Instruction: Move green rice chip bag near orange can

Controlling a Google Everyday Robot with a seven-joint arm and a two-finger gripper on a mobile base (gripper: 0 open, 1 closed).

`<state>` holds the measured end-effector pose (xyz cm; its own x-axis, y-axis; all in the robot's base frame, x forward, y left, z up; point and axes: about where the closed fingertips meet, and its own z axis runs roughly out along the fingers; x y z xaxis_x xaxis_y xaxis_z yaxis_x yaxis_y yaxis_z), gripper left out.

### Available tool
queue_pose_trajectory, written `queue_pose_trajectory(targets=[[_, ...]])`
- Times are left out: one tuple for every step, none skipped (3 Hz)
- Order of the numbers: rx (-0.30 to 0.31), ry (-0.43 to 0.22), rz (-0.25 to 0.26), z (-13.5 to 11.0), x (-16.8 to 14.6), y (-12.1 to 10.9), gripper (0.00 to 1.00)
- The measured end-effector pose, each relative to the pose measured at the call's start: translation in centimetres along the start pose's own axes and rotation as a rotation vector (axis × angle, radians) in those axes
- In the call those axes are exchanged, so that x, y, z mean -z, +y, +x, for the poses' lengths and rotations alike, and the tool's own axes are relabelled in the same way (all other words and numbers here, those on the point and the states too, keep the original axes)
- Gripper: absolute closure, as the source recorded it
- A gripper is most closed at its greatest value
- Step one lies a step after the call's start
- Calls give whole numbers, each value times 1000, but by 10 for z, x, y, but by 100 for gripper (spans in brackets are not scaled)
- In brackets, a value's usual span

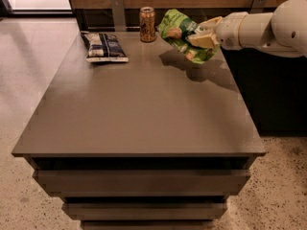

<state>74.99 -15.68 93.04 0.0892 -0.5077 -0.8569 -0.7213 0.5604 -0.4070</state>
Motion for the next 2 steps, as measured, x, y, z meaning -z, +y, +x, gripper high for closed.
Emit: queue_pose_trajectory(targets=[[15,20,29,2,-11,-15,100],[23,42,87,8,-22,-34,100]])
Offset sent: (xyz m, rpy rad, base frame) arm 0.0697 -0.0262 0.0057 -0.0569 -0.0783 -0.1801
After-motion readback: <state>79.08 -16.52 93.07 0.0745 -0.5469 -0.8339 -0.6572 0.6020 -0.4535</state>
